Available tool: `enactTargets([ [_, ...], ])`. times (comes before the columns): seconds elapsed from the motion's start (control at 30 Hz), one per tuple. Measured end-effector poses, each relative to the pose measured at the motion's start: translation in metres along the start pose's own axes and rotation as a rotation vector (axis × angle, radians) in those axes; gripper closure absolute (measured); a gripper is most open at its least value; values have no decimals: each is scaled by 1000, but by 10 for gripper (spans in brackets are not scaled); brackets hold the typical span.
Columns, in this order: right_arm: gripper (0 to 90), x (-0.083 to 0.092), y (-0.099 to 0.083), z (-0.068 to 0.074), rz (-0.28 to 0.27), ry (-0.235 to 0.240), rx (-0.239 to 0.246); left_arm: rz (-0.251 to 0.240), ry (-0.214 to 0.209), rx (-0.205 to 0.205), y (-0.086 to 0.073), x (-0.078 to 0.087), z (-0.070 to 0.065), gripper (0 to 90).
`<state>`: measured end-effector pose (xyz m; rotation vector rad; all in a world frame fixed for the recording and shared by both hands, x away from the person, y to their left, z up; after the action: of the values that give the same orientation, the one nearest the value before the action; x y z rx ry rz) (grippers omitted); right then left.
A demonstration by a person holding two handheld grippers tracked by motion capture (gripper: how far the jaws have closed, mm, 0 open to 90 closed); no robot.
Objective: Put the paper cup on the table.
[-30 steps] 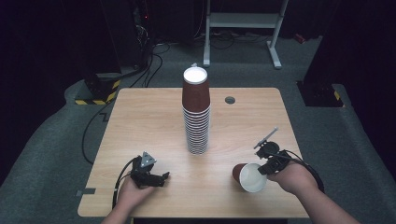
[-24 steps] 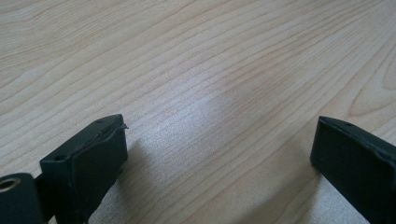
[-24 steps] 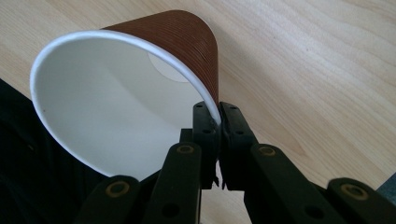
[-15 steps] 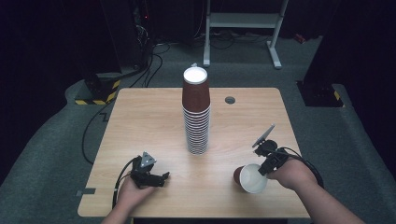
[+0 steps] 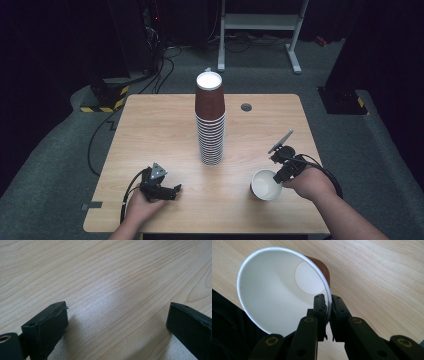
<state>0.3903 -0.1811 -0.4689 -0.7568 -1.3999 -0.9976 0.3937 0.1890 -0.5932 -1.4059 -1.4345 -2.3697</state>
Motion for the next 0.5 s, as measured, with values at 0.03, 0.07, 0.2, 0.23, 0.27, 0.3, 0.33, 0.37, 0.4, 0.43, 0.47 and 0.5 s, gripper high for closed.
enactTargets([
  [0.03, 822, 0, 0, 0, -2, 0, -2, 0, 0, 0, 0, 0, 0, 42],
  [0.07, 819, 0, 1, 0, -3, 0, -3, 0, 1, 0, 0, 0, 0, 42],
  [0.2, 794, 1, 2, -1, -16, -8, -17, 0, 2, 0, 0, 0, 0, 42],
  [0.23, 794, 1, 2, -1, -18, -9, -13, 0, 2, 0, 0, 0, 0, 42],
  [0.27, 793, 1, 3, -2, -22, -14, -10, 0, 1, 0, 0, 0, 0, 42],
  [0.3, 790, 1, 3, -2, -25, -17, -10, 0, 2, 0, 0, 0, 0, 42],
  [0.33, 785, 1, 3, -3, -27, -17, -10, 0, 2, 0, 0, 0, 0, 42],
  [0.37, 781, 0, 4, -3, -30, -18, -10, 0, 1, 0, 0, 0, 0, 42],
  [0.4, 778, 0, 4, -4, -33, -19, -8, 0, 1, 0, 0, 0, 0, 42],
  [0.43, 775, 0, 4, -3, -34, -20, -13, 0, 2, 0, 0, 0, 0, 42],
  [0.47, 775, 0, 4, -3, -34, -20, -13, 0, 2, 0, 0, 0, 0, 42],
  [0.5, 760, 0, 5, -4, -39, -23, -15, 0, 2, 0, 0, 0, 0, 42],
])
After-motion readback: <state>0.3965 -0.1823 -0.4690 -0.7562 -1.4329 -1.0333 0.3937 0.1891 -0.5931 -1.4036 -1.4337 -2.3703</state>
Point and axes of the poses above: each handheld gripper's, and its own axes: x roughly backward along the jaws, y roughly out of its top, z roughly to its left, the point moved 8 cm from there along -x, roughly forward along the jaws, and after that the axes turned 13 degrees about -x, right-handed, at the moved point
